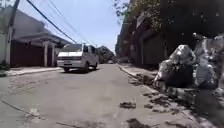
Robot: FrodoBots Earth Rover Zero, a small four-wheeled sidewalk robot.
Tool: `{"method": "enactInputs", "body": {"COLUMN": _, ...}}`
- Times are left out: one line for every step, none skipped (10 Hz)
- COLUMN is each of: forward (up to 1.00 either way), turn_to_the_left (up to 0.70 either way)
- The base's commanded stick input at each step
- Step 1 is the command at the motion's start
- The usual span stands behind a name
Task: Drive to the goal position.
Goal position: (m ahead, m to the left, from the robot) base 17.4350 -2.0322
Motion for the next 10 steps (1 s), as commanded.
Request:
{"method": "enactInputs", "body": {"forward": 1.00, "turn_to_the_left": 0.00}}
{"method": "enactInputs", "body": {"forward": 1.00, "turn_to_the_left": 0.00}}
{"method": "enactInputs", "body": {"forward": 1.00, "turn_to_the_left": 0.00}}
{"method": "enactInputs", "body": {"forward": 1.00, "turn_to_the_left": 0.00}}
{"method": "enactInputs", "body": {"forward": 1.00, "turn_to_the_left": 0.00}}
{"method": "enactInputs", "body": {"forward": 1.00, "turn_to_the_left": 0.00}}
{"method": "enactInputs", "body": {"forward": 1.00, "turn_to_the_left": 0.00}}
{"method": "enactInputs", "body": {"forward": 1.00, "turn_to_the_left": 0.00}}
{"method": "enactInputs", "body": {"forward": 1.00, "turn_to_the_left": 0.00}}
{"method": "enactInputs", "body": {"forward": 1.00, "turn_to_the_left": 0.00}}
